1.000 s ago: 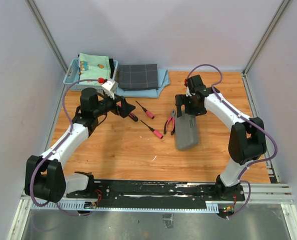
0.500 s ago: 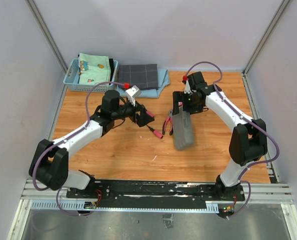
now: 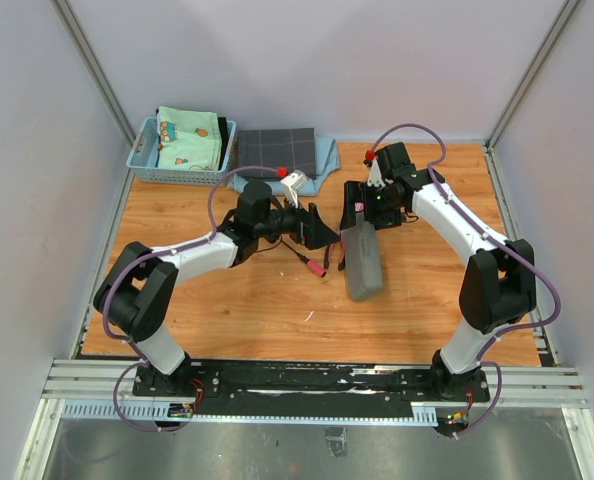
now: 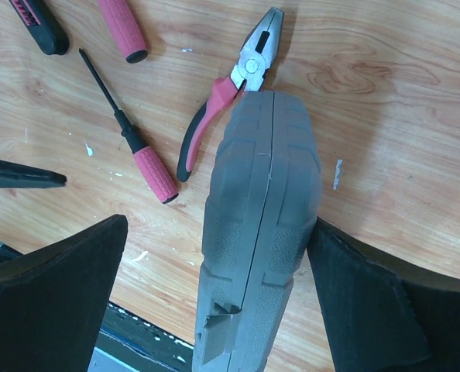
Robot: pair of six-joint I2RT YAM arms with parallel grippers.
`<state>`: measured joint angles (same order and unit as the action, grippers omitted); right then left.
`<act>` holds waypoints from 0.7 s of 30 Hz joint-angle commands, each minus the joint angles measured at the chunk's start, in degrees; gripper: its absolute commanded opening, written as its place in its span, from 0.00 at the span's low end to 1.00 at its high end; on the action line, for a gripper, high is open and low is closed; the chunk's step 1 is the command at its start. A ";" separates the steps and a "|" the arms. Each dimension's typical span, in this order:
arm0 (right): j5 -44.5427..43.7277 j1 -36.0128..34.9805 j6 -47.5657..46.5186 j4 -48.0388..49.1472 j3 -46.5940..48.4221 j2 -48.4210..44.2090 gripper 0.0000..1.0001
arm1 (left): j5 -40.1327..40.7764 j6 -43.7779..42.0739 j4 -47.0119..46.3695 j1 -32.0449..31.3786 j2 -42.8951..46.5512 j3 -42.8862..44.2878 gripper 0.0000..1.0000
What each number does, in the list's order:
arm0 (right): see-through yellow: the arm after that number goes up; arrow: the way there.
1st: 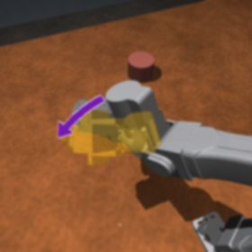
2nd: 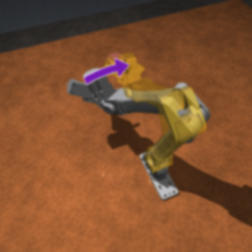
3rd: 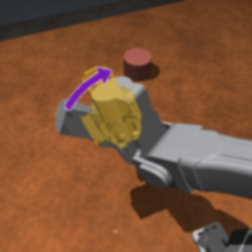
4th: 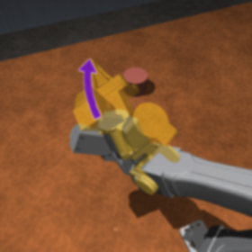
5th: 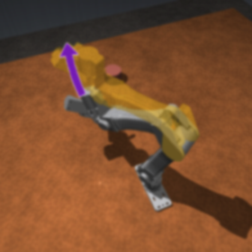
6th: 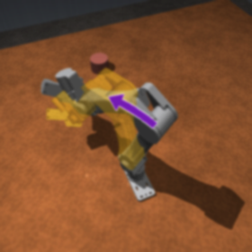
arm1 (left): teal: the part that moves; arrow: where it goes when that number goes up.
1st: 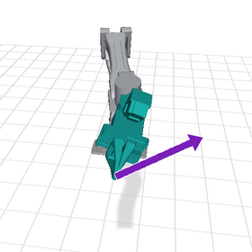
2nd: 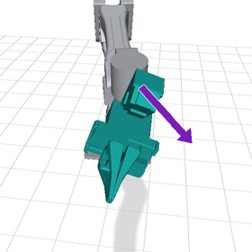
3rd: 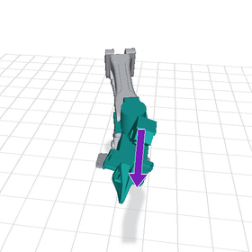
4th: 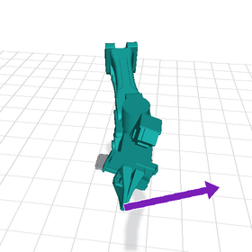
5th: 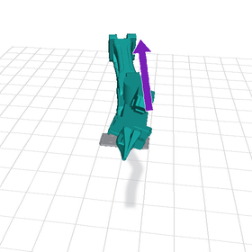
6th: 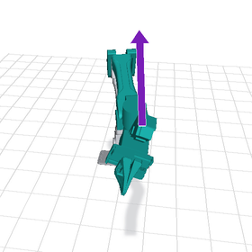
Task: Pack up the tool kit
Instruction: Open the toolbox at the center of the board.
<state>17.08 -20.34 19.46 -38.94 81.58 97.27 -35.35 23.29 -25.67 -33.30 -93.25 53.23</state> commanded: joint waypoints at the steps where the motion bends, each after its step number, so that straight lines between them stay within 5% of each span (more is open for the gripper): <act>1: 1.80 -1.15 1.43 -1.11 -0.11 -2.11 0.98 | -2.44 6.68 -7.88 -1.49 -0.75 0.66 0.97; 21: 2.17 -1.13 3.04 -3.31 -5.53 -5.03 0.98 | -6.76 4.25 -10.85 -8.05 -1.46 -3.73 0.99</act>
<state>18.06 -20.34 21.32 -40.21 78.06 95.70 -41.17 28.69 -34.15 -41.10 -94.26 50.09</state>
